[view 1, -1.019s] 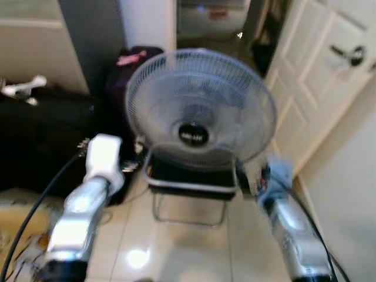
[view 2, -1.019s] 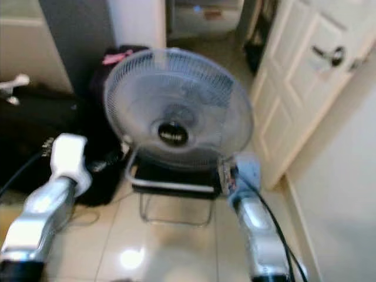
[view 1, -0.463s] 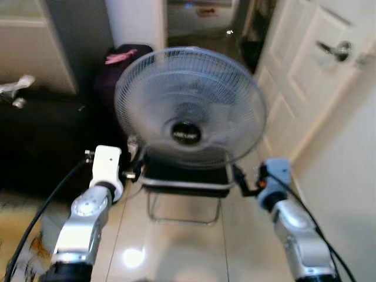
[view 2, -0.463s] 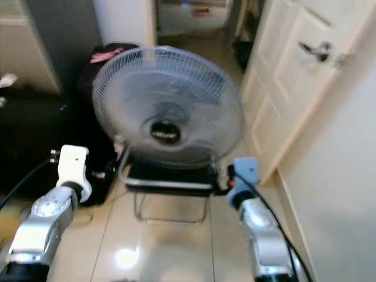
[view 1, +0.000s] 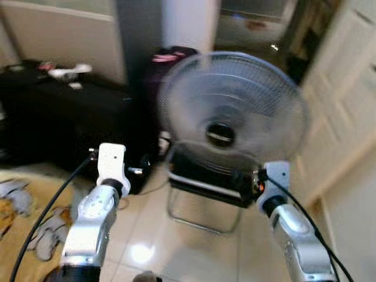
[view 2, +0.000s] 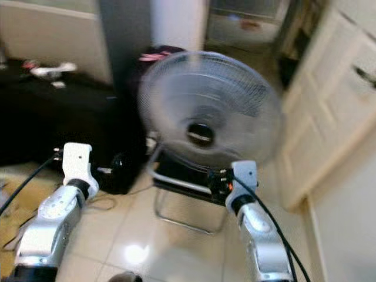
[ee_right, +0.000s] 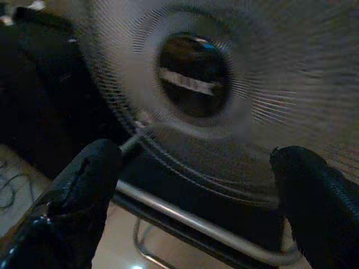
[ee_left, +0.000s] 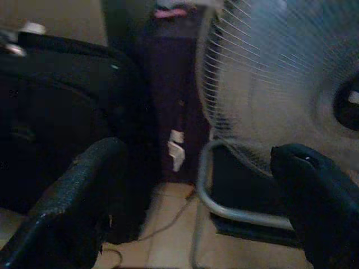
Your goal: Clean up the room
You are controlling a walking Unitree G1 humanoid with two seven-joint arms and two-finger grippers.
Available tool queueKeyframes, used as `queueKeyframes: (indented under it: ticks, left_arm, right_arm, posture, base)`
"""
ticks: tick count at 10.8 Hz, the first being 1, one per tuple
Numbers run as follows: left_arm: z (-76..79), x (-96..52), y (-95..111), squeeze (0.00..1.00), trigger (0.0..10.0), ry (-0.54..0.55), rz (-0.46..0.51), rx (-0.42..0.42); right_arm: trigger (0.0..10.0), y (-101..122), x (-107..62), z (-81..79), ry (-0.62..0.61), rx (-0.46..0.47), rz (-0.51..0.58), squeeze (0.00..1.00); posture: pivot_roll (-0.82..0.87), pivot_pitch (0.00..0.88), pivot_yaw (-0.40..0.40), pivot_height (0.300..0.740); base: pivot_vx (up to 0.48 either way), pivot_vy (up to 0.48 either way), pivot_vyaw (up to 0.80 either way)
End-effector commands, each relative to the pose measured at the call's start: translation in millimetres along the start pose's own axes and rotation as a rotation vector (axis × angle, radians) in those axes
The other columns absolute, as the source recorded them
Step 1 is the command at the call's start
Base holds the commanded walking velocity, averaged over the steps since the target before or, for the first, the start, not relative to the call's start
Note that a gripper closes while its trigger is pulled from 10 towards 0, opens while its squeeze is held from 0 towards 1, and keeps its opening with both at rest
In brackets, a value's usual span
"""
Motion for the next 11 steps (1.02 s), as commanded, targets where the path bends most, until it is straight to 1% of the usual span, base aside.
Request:
queueKeyframes:
  ticks: [1, 2, 3, 4, 6, 9, 10, 11]
  left_arm:
    - [3.2, 0.7, 9.2, 0.0, 10.0, -0.014, 0.051, 0.002]
    - [0.6, 2.5, 11.3, 0.0, 10.0, -0.018, 0.043, -0.008]
    - [-0.3, 3.5, 15.0, 0.0, 10.0, -0.029, 0.05, 0.02]
    - [1.1, 1.9, 8.6, 0.0, 10.0, -0.029, 0.022, 0.034]
    - [8.0, -1.9, 5.5, 0.0, 10.0, -0.066, 0.025, 0.066]
    - [6.2, 4.9, 12.2, 0.0, 10.0, -0.068, 0.03, 0.055]
    - [7.8, 6.8, 11.2, 0.0, 10.0, -0.068, 0.025, 0.039]
    - [9.4, 10.4, 14.9, 0.0, 10.0, -0.073, 0.039, 0.056]
  right_arm:
    - [10.0, 5.5, 0.6, 1.5, 0.007, -0.019, 0.018, 1.0]
    - [10.0, 10.2, 4.4, 0.5, 0.008, -0.022, 0.034, 1.0]
    - [10.0, 9.7, 5.7, 0.6, 0.001, -0.01, 0.033, 1.0]
    - [10.0, 0.1, 2.3, -1.2, 0.016, -0.011, 0.009, 1.0]
    - [10.0, -4.1, 0.4, 1.5, 0.001, 0.004, 0.002, 1.0]
    - [10.0, 1.6, 8.2, 2.2, -0.004, 0.005, 0.018, 1.0]
    - [10.0, 2.7, 9.9, 7.0, -0.021, -0.004, 0.02, 1.0]
    - [10.0, 3.2, 12.7, 10.5, -0.034, -0.013, 0.019, 1.0]
  posture:
    - [-0.08, 0.0, -0.032, 0.74]
    - [-0.07, 0.0, -0.035, 0.74]
    - [-0.07, 0.0, -0.039, 0.74]
    - [-0.05, 0.0, -0.053, 0.74]
    - [-0.03, 0.0, -0.057, 0.74]
    - [-0.03, 0.0, -0.064, 0.74]
    - [-0.03, 0.0, -0.072, 0.74]
    - [-0.02, 0.0, -0.071, 0.74]
  base:
    - [0.0, 0.0, 0.8]
    - [0.0, 0.0, 0.8]
    - [0.0, 0.0, 0.8]
    - [0.0, 0.0, 0.8]
    - [0.0, 0.0, 0.8]
    - [0.0, 0.0, 0.8]
    - [0.0, 0.0, 0.8]
    - [0.0, 0.0, 0.8]
Point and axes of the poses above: a point about 5 cm out from each wrist's last joint towards the gripper, its own x axis pointing out of the wrist towards the gripper, its own y axis along the axis of the wrist's last joint, z = x × y, the point moved 4 cm from there along x, pointing out of the wrist towards the gripper, and after that the axes turned 6 degrees about -x, right-handed, at the moved point
